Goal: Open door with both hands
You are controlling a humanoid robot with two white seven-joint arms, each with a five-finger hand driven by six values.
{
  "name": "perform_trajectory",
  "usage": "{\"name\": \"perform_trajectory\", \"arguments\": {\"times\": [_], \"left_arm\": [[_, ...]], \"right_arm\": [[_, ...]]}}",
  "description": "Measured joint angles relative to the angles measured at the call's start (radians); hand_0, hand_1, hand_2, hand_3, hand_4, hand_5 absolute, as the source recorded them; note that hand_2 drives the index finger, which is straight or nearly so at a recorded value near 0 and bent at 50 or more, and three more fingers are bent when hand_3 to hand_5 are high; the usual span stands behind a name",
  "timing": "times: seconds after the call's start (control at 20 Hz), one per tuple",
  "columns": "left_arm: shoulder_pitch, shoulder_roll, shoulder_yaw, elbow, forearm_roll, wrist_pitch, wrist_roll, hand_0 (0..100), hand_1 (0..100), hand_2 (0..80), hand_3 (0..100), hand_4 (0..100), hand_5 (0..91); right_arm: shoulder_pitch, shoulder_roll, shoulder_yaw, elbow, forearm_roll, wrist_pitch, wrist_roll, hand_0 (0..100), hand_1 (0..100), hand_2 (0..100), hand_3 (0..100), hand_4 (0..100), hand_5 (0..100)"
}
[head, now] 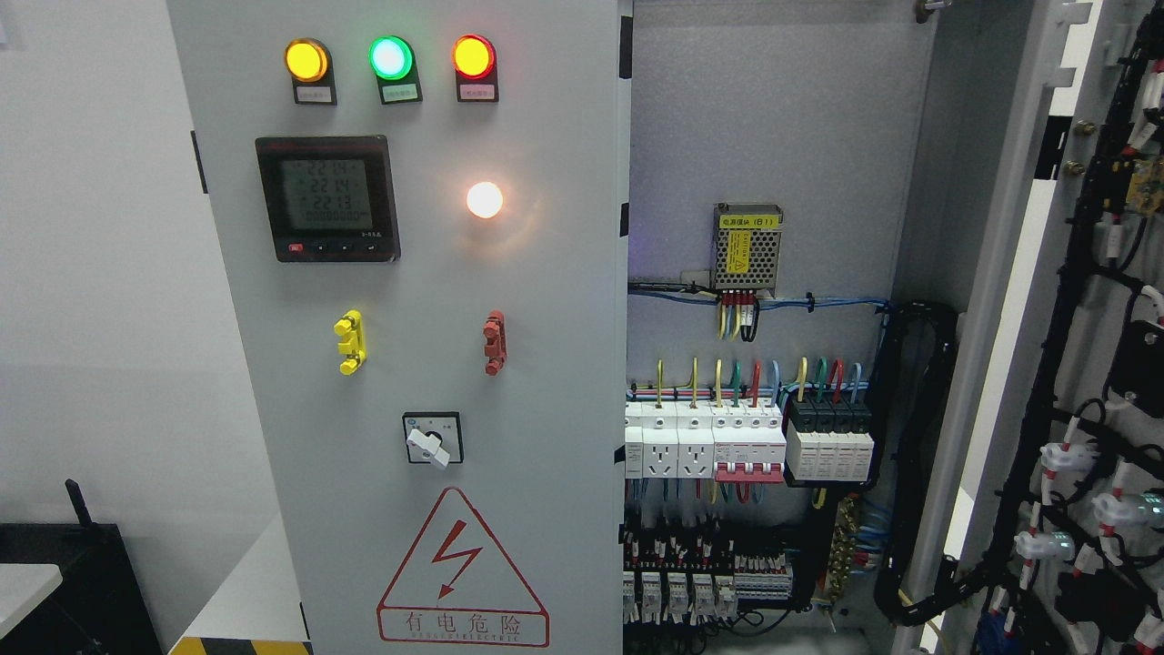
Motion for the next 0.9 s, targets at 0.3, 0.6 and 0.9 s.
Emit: {"name": "perform_trajectory", "arguments": {"times": [0.3, 0.6, 0.9], "left_arm": [[0.000, 0.000, 0.000, -0.001, 0.000, 0.002, 0.000, 0, 0, 0.0, 0, 0, 0.0], [0.000, 0.000, 0.000, -0.001, 0.000, 0.002, 0.000, 0, 0, 0.0, 0, 0, 0.0], [0.000, 0.000, 0.000, -0.001, 0.000, 0.003, 0.000, 0, 0, 0.0, 0, 0, 0.0]], "right_arm": [[-0.071, 0.016, 0.018, -0.035, 0.000, -0.103, 0.002, 39, 0, 0, 0, 0, 0], [-0.155, 0.053, 0.027, -0.065, 0.001, -0.134, 0.004, 39, 0, 0, 0, 0, 0], [-0.262, 0.108, 0.029, -0.083, 0.003, -0.024, 0.000, 39, 0, 0, 0, 0, 0]]}}
